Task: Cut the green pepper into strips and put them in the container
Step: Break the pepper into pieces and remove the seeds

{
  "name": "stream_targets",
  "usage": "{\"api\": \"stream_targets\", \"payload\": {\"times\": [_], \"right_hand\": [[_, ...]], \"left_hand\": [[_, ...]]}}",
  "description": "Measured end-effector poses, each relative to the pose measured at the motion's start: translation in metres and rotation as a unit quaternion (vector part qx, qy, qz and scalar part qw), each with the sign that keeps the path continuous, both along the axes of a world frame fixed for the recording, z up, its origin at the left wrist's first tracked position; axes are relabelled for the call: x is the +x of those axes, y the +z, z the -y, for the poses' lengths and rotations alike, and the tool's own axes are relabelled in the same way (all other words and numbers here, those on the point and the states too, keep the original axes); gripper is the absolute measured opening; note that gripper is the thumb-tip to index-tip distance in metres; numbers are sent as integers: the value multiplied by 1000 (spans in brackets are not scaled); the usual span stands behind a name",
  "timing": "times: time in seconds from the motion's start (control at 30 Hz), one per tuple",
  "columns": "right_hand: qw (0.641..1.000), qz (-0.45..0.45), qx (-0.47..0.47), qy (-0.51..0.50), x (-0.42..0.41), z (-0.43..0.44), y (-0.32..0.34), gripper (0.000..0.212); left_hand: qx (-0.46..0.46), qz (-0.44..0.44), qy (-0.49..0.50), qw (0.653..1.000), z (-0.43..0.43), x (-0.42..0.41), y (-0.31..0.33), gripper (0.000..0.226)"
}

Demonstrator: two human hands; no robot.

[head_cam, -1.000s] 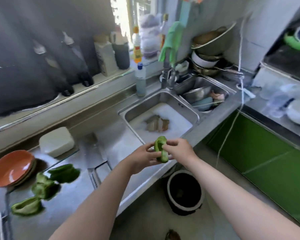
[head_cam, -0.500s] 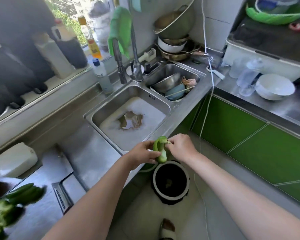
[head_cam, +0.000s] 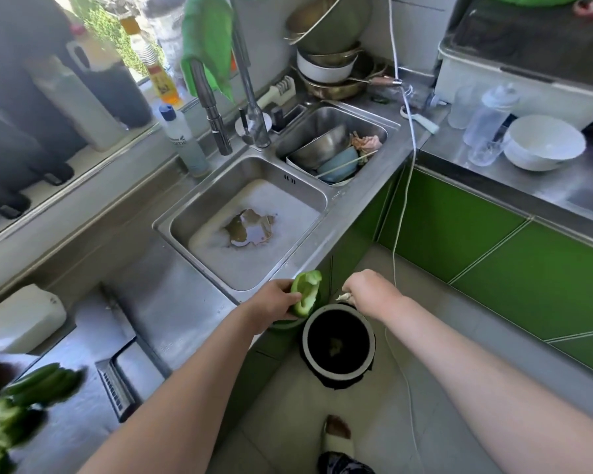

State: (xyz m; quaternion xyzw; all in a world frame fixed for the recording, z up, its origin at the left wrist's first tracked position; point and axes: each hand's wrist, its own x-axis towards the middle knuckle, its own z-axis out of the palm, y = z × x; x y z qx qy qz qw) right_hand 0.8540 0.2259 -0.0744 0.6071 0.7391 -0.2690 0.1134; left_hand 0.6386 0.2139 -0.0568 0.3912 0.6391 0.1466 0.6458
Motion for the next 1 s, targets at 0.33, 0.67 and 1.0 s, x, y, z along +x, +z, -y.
{"api": "stream_targets", "payload": {"times": [0.33, 0.67, 1.0], "right_hand": [[999, 7, 30, -18, 8, 6, -1, 19], [940, -270, -60, -202, -25, 9, 36, 31], [933, -254, 87, -241, -30, 6, 36, 20]], "left_hand": [[-36, 114, 47, 992, 8, -1, -4, 37], [10, 222, 129, 966, 8, 8, 1, 51], [110, 113, 61, 986, 1, 6, 8, 35]]}}
